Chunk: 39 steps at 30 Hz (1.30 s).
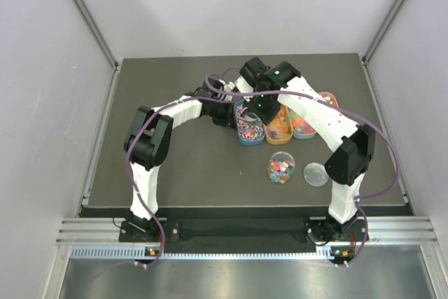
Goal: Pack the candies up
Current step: Scoop the fake candies from the storage box.
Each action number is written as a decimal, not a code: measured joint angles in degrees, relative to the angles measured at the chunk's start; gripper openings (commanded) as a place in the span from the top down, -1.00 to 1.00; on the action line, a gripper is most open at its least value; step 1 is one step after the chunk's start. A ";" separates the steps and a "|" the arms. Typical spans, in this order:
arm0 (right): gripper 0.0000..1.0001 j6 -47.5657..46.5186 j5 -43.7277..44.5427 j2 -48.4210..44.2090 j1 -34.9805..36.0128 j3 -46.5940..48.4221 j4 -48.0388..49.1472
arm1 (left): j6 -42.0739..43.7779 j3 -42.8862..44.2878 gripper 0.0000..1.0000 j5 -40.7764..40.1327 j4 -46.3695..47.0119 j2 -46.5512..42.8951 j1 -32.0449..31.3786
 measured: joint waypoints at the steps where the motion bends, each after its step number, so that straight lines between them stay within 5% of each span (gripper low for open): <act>1: 1.00 0.90 -0.52 -0.28 -0.11 0.17 0.04 | 0.04 0.00 1.00 -0.09 -0.02 -0.28 -0.02; 14: 1.00 7.82 -13.49 -3.37 -5.16 -9.99 -0.35 | 0.55 0.70 1.00 -1.14 -0.44 -1.29 0.00; 20: 1.00 7.85 -13.73 -3.37 -9.94 -10.91 -0.22 | 0.52 0.79 1.00 -1.49 -0.42 -1.29 -0.02; 39: 1.00 6.88 -13.55 -2.23 -7.80 -14.45 -0.20 | -0.48 0.59 1.00 -2.01 0.48 -1.29 0.00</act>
